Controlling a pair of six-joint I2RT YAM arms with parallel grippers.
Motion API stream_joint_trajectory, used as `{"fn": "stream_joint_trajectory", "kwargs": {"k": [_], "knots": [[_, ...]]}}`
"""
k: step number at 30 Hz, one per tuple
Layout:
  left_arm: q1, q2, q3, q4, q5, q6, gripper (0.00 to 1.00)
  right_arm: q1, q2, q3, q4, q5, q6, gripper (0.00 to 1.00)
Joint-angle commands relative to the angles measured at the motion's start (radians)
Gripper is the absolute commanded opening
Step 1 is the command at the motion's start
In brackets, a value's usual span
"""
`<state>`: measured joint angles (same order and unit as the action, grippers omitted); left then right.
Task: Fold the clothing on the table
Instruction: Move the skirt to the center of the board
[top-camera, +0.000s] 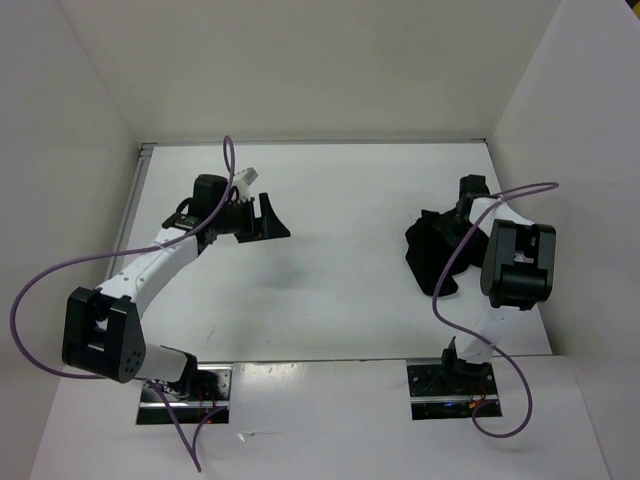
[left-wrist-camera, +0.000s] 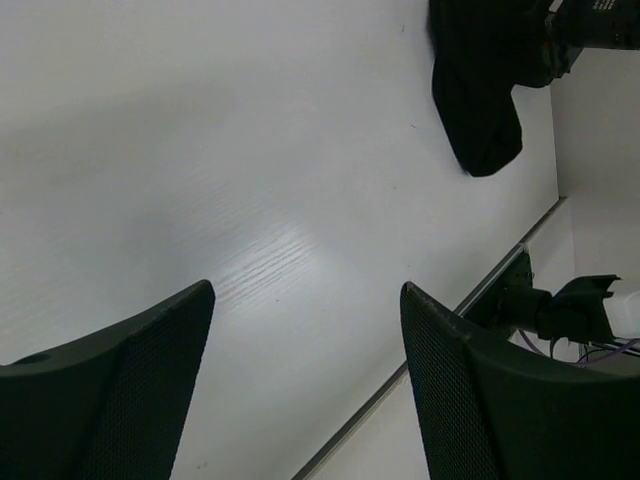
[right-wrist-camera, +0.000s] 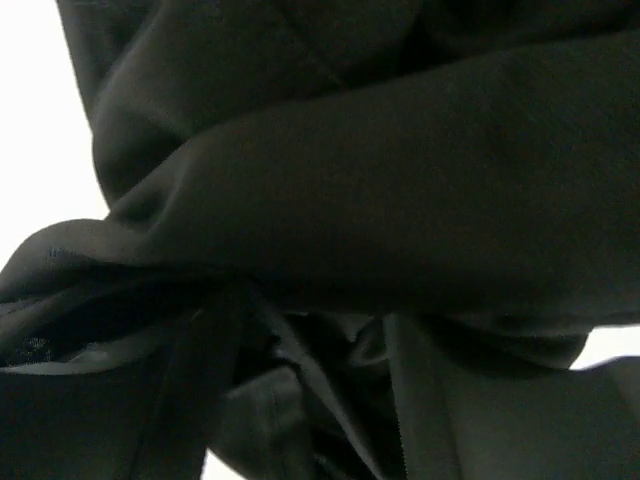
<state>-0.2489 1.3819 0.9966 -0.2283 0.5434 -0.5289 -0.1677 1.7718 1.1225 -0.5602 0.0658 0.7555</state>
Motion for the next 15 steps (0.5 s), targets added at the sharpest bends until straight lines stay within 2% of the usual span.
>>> {"fn": "stream_joint_trajectory", "kwargs": {"k": [1, 2, 4, 5, 9, 11, 15], "knots": [[0.014, -0.030, -0.012, -0.028, -0.008, 0.033, 0.82, 0.010, 0.047, 0.049, 0.023, -0.023, 0.002, 0.60], [0.014, -0.030, -0.012, -0.028, -0.008, 0.043, 0.82, 0.010, 0.048, 0.049, 0.023, -0.023, 0.002, 0.37], [0.025, -0.030, -0.012, -0.028, -0.017, 0.043, 0.82, 0.019, 0.048, 0.049, 0.004, -0.035, -0.010, 0.09], [0.025, -0.018, -0.012, -0.028, -0.017, 0.043, 0.82, 0.019, 0.023, 0.049, -0.006, -0.046, -0.021, 0.00], [0.025, 0.003, 0.002, -0.028, -0.008, 0.052, 0.82, 0.082, -0.147, 0.098, -0.030, -0.098, -0.089, 0.00], [0.025, 0.015, 0.014, -0.028, -0.008, 0.061, 0.82, 0.147, -0.233, 0.161, -0.041, -0.176, -0.143, 0.00], [0.025, 0.037, 0.023, -0.019, 0.012, 0.061, 0.83, 0.221, -0.268, 0.281, -0.086, -0.358, -0.254, 0.00]]}}
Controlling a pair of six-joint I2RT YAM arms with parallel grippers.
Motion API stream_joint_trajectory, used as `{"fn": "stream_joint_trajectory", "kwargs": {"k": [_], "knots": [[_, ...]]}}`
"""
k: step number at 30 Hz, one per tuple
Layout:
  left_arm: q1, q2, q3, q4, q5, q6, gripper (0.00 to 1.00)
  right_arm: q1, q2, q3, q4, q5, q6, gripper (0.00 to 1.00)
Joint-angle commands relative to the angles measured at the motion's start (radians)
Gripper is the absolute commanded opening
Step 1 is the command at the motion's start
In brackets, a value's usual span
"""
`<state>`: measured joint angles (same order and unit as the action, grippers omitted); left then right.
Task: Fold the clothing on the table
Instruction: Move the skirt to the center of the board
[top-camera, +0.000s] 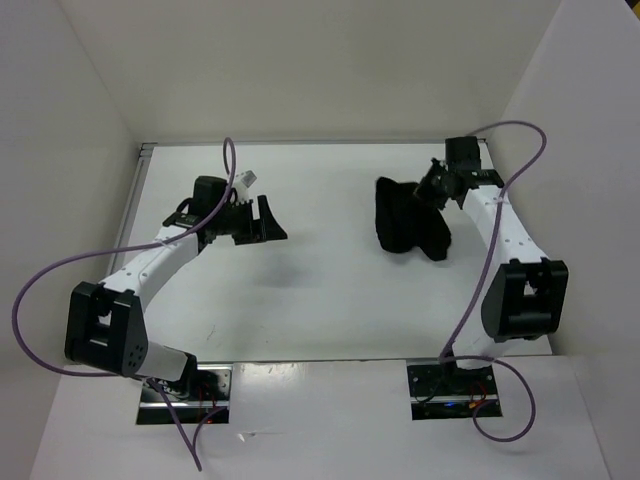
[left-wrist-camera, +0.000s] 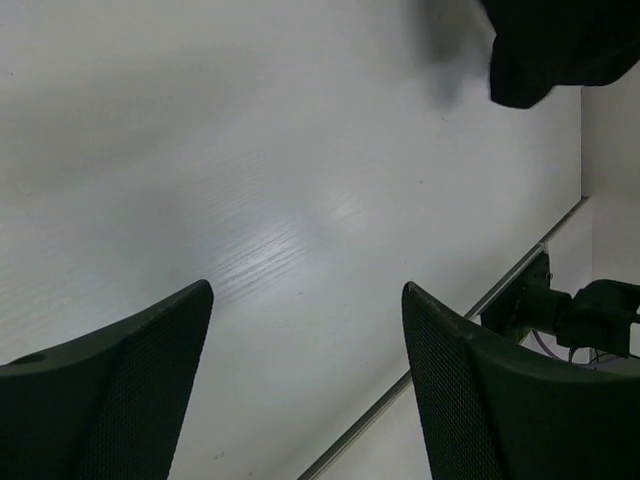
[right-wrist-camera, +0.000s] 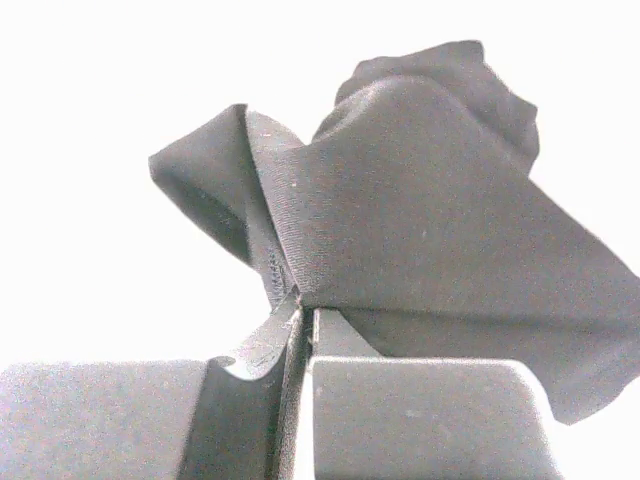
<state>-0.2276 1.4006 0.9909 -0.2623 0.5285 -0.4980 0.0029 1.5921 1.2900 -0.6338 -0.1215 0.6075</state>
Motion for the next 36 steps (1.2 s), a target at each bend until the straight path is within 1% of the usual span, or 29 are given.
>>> {"fn": "stream_joint_trajectory", "kwargs": {"k": [1, 3, 4, 7, 8, 9, 10, 11, 12, 13, 14, 15, 16, 19, 23, 25, 26, 27, 29, 31, 36], "knots": [[0.004, 0.030, 0.029, 0.015, 0.036, 0.030, 0.83, 0.063, -0.102, 0.124, -0.012, -0.196, -0.120, 0.00], [0.004, 0.031, 0.029, 0.015, 0.045, 0.030, 0.83, 0.084, -0.115, 0.124, -0.021, -0.245, -0.146, 0.00], [0.004, 0.031, 0.029, 0.015, 0.056, 0.030, 0.83, 0.085, -0.115, 0.111, -0.065, -0.263, -0.161, 0.00], [0.004, 0.031, 0.029, 0.015, 0.056, 0.030, 0.83, 0.094, -0.132, 0.016, -0.163, -0.305, -0.175, 0.01], [0.004, 0.031, 0.029, 0.015, 0.056, 0.030, 0.83, 0.094, -0.145, -0.074, -0.182, -0.329, -0.195, 0.07], [0.004, 0.031, 0.029, 0.006, 0.065, 0.030, 0.83, 0.094, -0.156, -0.119, -0.205, -0.375, -0.205, 0.32], [0.004, 0.031, 0.029, 0.006, 0.065, 0.030, 0.83, 0.114, -0.167, -0.157, -0.236, -0.386, -0.206, 0.37], [0.004, 0.031, 0.029, -0.006, 0.065, 0.030, 0.83, 0.124, -0.197, -0.214, -0.306, -0.386, -0.219, 0.40], [0.004, 0.031, 0.029, -0.015, 0.065, 0.030, 0.83, 0.137, -0.219, -0.230, -0.341, -0.359, -0.219, 0.46], [0.004, 0.031, 0.029, -0.015, 0.065, 0.030, 0.83, 0.137, -0.243, -0.230, -0.372, -0.293, -0.206, 0.49], [0.004, 0.031, 0.029, -0.015, 0.077, 0.030, 0.83, 0.137, -0.280, -0.219, -0.427, -0.253, -0.189, 0.49], [0.004, 0.031, 0.029, -0.015, 0.077, 0.030, 0.83, 0.137, -0.291, -0.203, -0.447, -0.212, -0.180, 0.52], [0.004, 0.043, 0.029, -0.015, 0.090, 0.030, 0.83, 0.137, -0.291, -0.161, -0.461, -0.140, -0.180, 0.54], [0.004, 0.075, 0.020, 0.018, 0.125, 0.018, 0.83, 0.137, -0.244, -0.129, -0.419, -0.073, -0.115, 0.54], [0.004, 0.106, 0.020, 0.040, 0.177, -0.002, 0.83, 0.137, -0.141, -0.118, -0.165, -0.061, -0.020, 0.52], [0.004, 0.106, 0.020, 0.049, 0.188, -0.002, 0.83, 0.137, -0.042, -0.074, -0.115, -0.028, 0.020, 0.52], [0.004, 0.106, 0.020, 0.049, 0.188, -0.002, 0.83, 0.137, -0.008, -0.054, -0.100, 0.021, 0.020, 0.52], [0.004, 0.106, 0.020, 0.049, 0.188, -0.011, 0.83, 0.137, 0.062, -0.008, -0.089, 0.051, 0.020, 0.52], [0.004, 0.095, 0.020, 0.049, 0.188, -0.011, 0.83, 0.137, 0.124, 0.044, -0.098, 0.133, 0.034, 0.52], [0.004, 0.084, 0.020, 0.038, 0.179, -0.011, 0.83, 0.137, 0.182, 0.099, -0.098, 0.177, 0.034, 0.52], [0.004, 0.064, 0.011, 0.009, 0.159, -0.001, 0.83, 0.137, 0.221, 0.193, -0.110, 0.268, 0.025, 0.52]]}}
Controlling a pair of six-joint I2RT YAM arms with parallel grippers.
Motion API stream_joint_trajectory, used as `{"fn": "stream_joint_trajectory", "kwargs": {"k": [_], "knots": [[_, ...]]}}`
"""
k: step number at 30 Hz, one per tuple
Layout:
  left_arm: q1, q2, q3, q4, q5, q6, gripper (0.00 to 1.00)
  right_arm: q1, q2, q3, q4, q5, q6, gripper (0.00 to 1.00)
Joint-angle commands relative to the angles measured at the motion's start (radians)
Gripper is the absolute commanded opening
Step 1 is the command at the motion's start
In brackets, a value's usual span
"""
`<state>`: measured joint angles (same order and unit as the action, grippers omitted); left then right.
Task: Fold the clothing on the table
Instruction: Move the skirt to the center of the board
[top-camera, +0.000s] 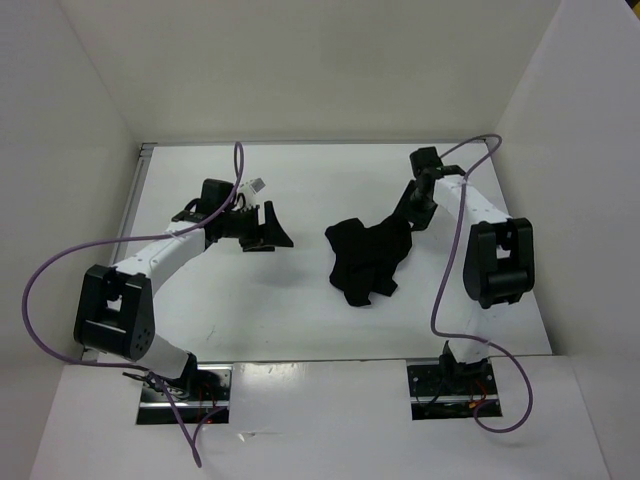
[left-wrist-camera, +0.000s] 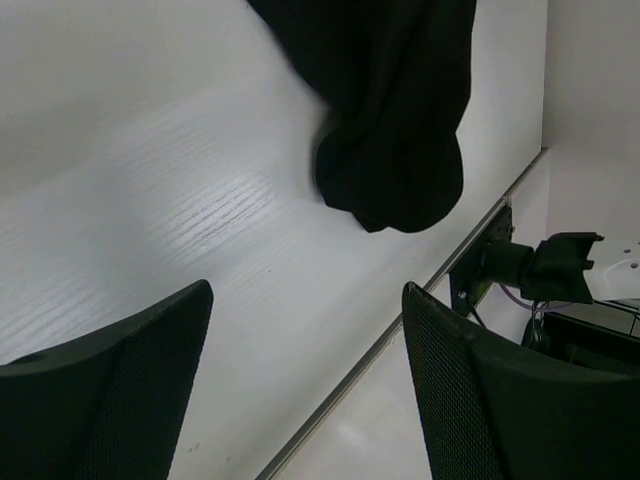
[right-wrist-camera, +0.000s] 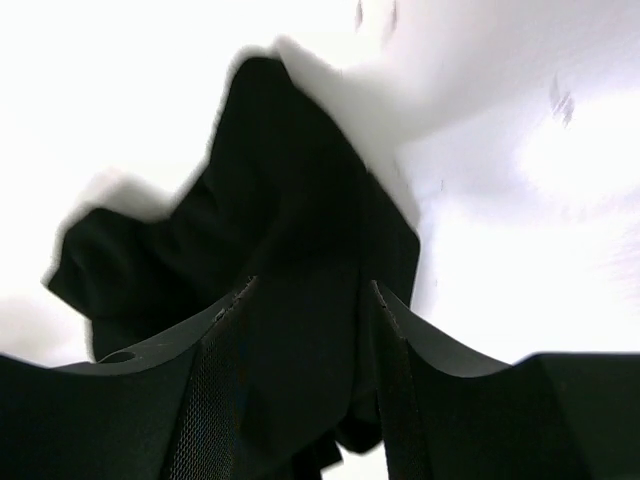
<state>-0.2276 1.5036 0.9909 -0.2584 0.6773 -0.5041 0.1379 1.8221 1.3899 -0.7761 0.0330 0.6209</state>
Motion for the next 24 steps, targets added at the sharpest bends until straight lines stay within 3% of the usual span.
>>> {"fn": "stream_joint_trajectory", "kwargs": {"k": [1, 7, 17, 18, 19, 21, 22, 24], "knots": [[0.004, -0.048, 0.011, 0.005, -0.001, 0.006, 0.83, 0.002, -0.009, 0.093, 0.032, 0.128, 0.011, 0.52], [0.013, -0.048, 0.011, -0.004, -0.001, 0.015, 0.83, -0.018, 0.069, 0.127, 0.050, 0.165, -0.001, 0.52], [0.013, -0.029, 0.029, -0.004, -0.001, 0.024, 0.83, -0.049, 0.195, 0.107, 0.112, -0.021, -0.096, 0.51], [0.013, -0.029, 0.029, -0.004, -0.001, 0.024, 0.83, -0.058, 0.195, 0.095, 0.112, -0.031, -0.096, 0.47], [0.013, -0.029, 0.029, -0.004, -0.001, 0.024, 0.83, -0.058, 0.195, 0.095, 0.112, -0.044, -0.096, 0.27], [0.013, -0.020, 0.029, -0.004, -0.001, 0.024, 0.83, -0.058, 0.175, 0.084, 0.112, -0.064, -0.096, 0.07], [0.013, -0.020, 0.029, -0.004, -0.001, 0.024, 0.83, -0.058, 0.151, 0.084, 0.112, -0.064, -0.096, 0.00], [0.013, -0.020, 0.029, -0.004, -0.001, 0.024, 0.83, -0.049, 0.082, 0.107, 0.121, -0.108, -0.107, 0.00]]}}
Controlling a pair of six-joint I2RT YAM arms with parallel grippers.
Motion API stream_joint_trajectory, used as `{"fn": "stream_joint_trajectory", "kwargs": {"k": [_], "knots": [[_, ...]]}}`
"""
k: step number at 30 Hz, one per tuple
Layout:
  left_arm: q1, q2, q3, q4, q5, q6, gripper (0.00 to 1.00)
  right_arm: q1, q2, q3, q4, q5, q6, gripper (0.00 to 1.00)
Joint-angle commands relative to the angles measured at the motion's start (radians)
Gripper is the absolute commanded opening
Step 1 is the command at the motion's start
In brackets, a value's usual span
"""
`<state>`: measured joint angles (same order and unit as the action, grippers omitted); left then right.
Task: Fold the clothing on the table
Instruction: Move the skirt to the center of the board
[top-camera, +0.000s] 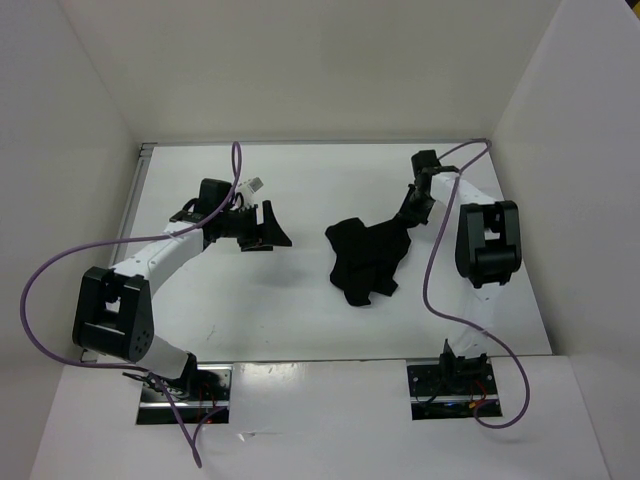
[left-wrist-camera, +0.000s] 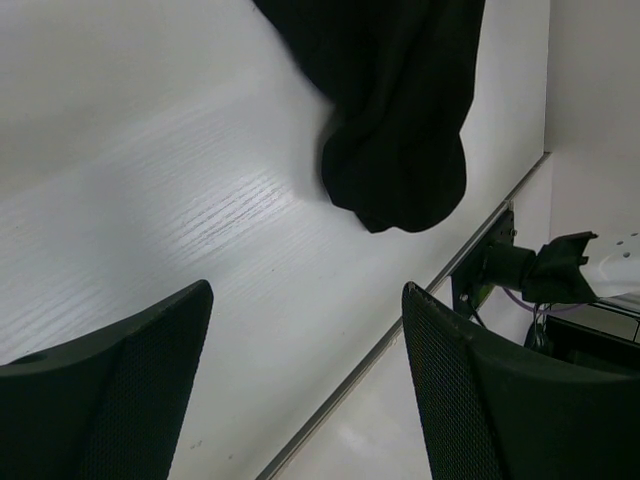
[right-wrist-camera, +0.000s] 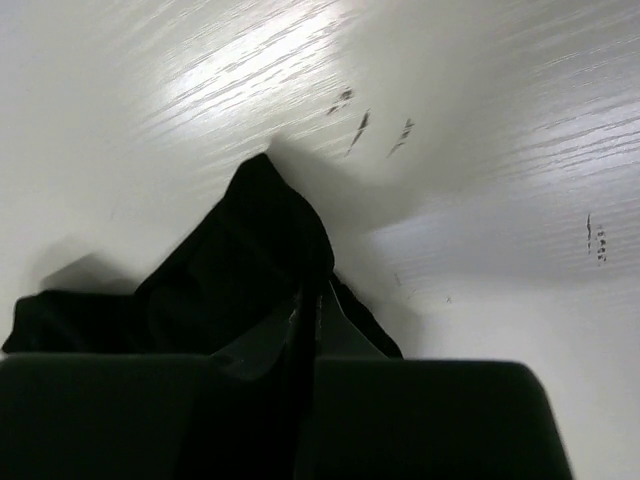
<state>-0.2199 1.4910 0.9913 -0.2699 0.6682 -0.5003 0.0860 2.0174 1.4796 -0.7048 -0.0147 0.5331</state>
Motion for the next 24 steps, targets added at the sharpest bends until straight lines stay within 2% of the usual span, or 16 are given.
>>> {"fn": "stream_joint_trajectory", "kwargs": {"k": [1, 5, 6, 8, 11, 15, 19, 22, 24], "knots": [[0.005, 0.001, 0.029, 0.008, 0.008, 0.020, 0.83, 0.012, -0.190, 0.036, 0.050, -0.080, -0.045, 0.00], [0.005, 0.012, 0.029, 0.027, 0.018, 0.011, 0.83, 0.044, -0.305, 0.213, 0.027, -0.316, -0.135, 0.00], [0.005, 0.012, 0.029, 0.028, 0.018, 0.011, 0.83, 0.044, -0.321, 0.235, 0.027, -0.440, -0.136, 0.00], [0.005, 0.022, 0.029, 0.046, 0.027, 0.000, 0.83, 0.044, -0.391, 0.251, 0.043, -0.575, -0.145, 0.00], [0.005, 0.031, 0.029, 0.055, 0.036, -0.009, 0.83, 0.044, -0.520, 0.208, 0.125, -0.666, -0.131, 0.00], [0.005, 0.049, 0.029, 0.064, 0.045, -0.009, 0.83, 0.044, -0.603, 0.128, 0.070, -0.666, -0.131, 0.00], [0.005, 0.060, 0.029, 0.083, 0.056, -0.018, 0.83, 0.044, -0.667, -0.065, 0.077, -0.686, -0.113, 0.00], [0.005, 0.069, 0.029, 0.083, 0.067, -0.018, 0.83, 0.044, -0.687, -0.090, 0.088, -0.735, -0.099, 0.00], [0.005, 0.078, 0.029, 0.092, 0.076, -0.018, 0.83, 0.044, -0.700, -0.049, 0.097, -0.787, -0.099, 0.00]]}}
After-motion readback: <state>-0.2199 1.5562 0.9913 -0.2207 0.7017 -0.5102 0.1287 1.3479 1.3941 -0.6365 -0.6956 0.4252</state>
